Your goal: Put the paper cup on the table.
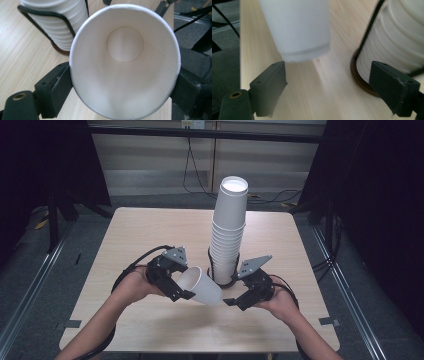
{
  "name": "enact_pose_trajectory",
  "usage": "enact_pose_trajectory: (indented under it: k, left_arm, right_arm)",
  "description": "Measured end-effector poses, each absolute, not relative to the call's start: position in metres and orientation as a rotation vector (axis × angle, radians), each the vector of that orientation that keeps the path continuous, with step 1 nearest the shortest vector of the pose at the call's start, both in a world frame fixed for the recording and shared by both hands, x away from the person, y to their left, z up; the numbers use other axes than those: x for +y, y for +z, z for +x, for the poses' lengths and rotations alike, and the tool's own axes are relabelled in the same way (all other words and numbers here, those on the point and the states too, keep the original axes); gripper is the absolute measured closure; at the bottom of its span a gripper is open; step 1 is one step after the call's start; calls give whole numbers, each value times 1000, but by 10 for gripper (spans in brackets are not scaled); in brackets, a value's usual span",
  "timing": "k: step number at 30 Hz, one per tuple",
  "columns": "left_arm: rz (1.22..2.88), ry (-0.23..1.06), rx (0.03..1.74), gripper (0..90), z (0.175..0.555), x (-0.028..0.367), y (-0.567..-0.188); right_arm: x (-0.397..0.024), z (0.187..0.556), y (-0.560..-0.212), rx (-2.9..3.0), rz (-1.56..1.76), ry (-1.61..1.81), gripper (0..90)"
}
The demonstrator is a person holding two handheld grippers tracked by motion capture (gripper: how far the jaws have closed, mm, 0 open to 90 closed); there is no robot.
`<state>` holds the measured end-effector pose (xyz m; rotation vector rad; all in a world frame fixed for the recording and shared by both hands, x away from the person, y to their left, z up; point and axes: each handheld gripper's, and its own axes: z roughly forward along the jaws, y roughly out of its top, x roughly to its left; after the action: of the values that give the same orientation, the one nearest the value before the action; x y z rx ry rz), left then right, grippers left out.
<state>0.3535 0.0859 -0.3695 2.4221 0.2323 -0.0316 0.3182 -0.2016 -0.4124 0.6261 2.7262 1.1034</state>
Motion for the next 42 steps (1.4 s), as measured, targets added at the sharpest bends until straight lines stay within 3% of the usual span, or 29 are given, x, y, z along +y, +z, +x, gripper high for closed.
enact_pose_trajectory:
  k: [16,42]
  left_arm:
    - [2490,11,287,122,360,93,-375]
    - [2567,42,381,117,375,115,-378]
  right_arm:
    - [-251,314,-462,2609,866,991,127]
    - [-261,310,-499,2529,957,971,117]
